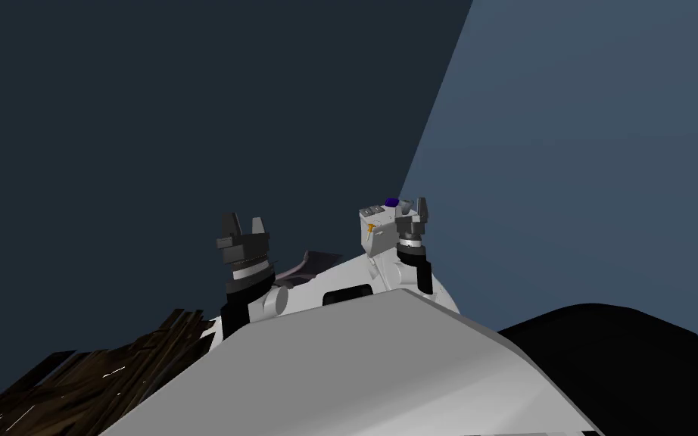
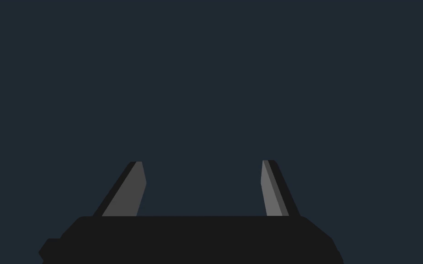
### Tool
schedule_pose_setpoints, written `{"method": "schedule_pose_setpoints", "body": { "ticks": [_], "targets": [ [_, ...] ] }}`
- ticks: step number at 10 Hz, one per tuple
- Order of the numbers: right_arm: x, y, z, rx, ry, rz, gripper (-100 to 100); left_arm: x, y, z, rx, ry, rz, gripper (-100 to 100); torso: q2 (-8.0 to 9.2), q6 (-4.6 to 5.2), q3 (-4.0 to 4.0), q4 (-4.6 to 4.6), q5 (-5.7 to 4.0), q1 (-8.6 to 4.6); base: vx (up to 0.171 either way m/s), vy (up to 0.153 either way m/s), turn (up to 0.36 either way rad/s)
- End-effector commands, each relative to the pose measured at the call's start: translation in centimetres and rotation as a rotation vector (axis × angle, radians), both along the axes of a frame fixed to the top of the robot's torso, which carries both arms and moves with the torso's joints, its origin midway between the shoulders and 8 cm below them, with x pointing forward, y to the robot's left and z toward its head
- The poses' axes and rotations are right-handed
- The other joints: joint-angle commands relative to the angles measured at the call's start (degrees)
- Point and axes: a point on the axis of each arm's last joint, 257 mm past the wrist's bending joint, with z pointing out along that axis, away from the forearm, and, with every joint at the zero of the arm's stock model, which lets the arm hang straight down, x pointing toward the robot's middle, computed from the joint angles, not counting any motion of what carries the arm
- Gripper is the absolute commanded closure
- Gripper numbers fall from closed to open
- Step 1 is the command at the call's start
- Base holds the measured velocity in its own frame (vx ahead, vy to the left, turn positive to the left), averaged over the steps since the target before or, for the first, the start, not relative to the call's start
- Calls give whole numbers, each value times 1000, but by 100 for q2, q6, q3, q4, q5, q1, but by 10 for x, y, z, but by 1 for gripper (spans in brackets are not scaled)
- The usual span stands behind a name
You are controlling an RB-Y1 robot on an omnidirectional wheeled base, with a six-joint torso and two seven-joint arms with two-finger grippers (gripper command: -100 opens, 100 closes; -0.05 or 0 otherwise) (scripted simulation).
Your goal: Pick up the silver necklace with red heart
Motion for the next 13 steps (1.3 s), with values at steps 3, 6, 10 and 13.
{"method": "schedule_pose_setpoints", "body": {
  "ticks": [3,6,10,13],
  "targets": [
    [6,10,-7,-146,42,-6,-100,0,0,0,0,0,0,0,10,0,6,2,1,6,-28,26,34],
    [14,19,-23,-333,98,-40,-100,0,0,0,0,0,0,0,25,0,14,5,4,19,-65,60,55],
    [24,27,-47,-574,160,-89,-100,0,0,0,0,0,0,0,18,-1,10,4,4,20,-47,57,57],
    [31,29,-68,-761,199,-125,-100,0,0,0,0,0,0,0,15,-1,9,4,4,18,-44,60,51]
  ]
}}
